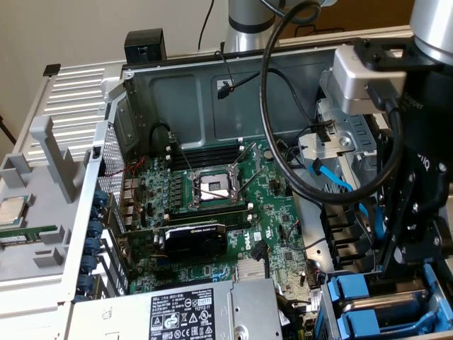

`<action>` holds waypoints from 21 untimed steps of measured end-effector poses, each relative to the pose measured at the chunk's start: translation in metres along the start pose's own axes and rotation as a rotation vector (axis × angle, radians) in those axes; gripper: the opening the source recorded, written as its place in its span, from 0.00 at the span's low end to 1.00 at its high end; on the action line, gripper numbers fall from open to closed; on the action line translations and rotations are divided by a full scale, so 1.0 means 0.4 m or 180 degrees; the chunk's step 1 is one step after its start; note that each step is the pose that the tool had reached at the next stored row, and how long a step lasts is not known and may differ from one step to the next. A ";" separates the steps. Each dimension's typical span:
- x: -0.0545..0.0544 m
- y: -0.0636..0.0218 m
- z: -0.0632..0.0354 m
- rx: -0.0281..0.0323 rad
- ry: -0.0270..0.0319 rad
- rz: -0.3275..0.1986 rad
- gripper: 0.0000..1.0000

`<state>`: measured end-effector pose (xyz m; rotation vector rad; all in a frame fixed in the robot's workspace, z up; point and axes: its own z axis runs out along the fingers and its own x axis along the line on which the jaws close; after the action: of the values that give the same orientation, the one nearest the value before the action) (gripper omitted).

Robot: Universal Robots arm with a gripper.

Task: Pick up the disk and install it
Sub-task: 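Insert the second disk wire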

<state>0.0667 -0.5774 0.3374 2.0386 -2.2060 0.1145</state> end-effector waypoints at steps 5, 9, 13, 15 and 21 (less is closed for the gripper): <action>0.000 -0.001 0.000 0.0000 0.0000 0.0000 0.17; 0.000 -0.001 0.000 0.0000 -0.0001 0.0000 0.17; 0.000 -0.001 0.000 0.0000 -0.0001 0.0000 0.17; 0.000 -0.001 0.001 0.0000 -0.0001 0.0000 0.17; 0.000 -0.001 0.003 0.0000 -0.0001 0.0000 0.17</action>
<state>0.0672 -0.5775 0.3364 2.0389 -2.2061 0.1143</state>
